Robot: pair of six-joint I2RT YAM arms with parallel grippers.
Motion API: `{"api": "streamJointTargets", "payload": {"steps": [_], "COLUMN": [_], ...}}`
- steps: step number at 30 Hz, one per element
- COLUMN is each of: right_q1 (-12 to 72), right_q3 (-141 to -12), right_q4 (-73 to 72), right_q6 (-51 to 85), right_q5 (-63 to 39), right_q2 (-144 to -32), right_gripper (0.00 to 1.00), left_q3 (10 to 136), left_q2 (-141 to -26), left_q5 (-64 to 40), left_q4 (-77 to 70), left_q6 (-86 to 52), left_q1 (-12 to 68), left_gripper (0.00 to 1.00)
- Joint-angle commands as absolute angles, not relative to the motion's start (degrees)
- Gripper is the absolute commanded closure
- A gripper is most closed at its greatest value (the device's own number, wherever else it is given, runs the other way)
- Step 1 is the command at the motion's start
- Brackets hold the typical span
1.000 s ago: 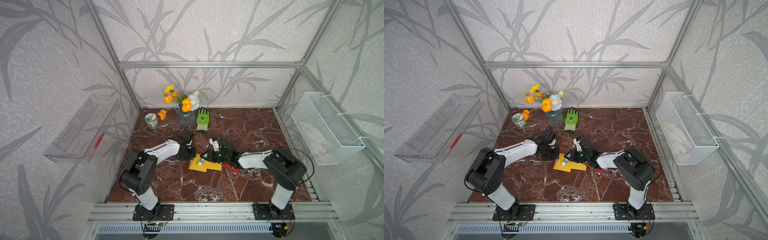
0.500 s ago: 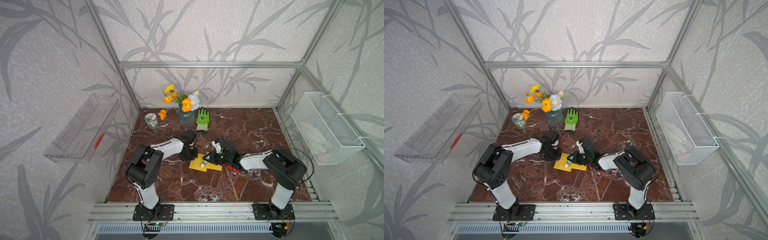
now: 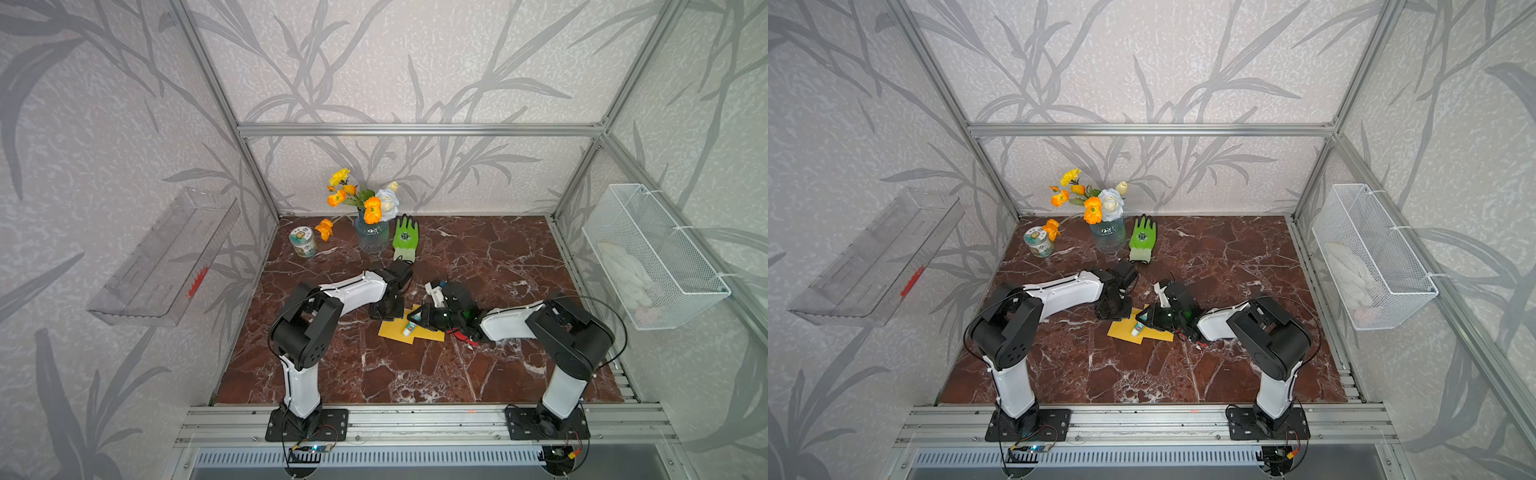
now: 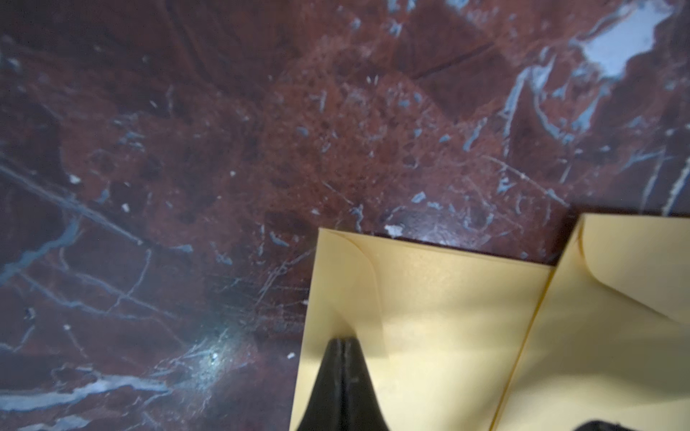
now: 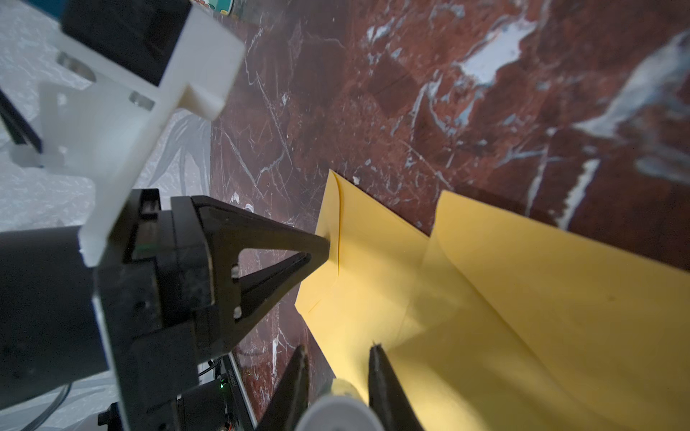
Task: Seal the envelope with a glue stick
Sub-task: Close the envelope at the center of the board.
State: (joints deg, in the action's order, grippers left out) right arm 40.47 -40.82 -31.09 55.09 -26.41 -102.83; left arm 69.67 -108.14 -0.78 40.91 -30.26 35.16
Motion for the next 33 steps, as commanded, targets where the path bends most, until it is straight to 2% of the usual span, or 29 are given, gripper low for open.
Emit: {"api": "streamJointTargets", "payload": {"steps": [1, 4, 15, 27, 33], "right_q1": [40.1, 39.8, 39.5, 39.5, 39.5], "right_q3": [-39.7, -39.2, -38.6, -39.2, -39.2], "right_q4": [-32.2, -31.8, -31.4, -30.2, -30.3], "right_q6": [55.1, 54.8, 54.7, 53.9, 54.0], "right_q5": [-26.0, -25.6, -25.6, -25.6, -25.8], "right_q2": [-100.1, -99.3, -98.4, -98.1, -98.1], "right_gripper": [1.00, 1.00, 1.00, 1.00, 1.00], "left_q3": [67.8, 66.2, 60.0, 65.1, 66.6], "left_q2": [-113.6, -113.1, -108.7, -97.7, -95.8], "left_q5": [5.6, 9.3, 7.6, 5.3, 4.4], "left_q4": [45.4, 46.8, 43.7, 47.0, 47.3], "left_q6": [-29.9, -29.7, -29.7, -29.2, -29.2], "left_q1": [35.7, 34.9, 28.8, 28.5, 28.3], "left_gripper": [0.98, 0.98, 0.98, 0.95, 0.92]}}
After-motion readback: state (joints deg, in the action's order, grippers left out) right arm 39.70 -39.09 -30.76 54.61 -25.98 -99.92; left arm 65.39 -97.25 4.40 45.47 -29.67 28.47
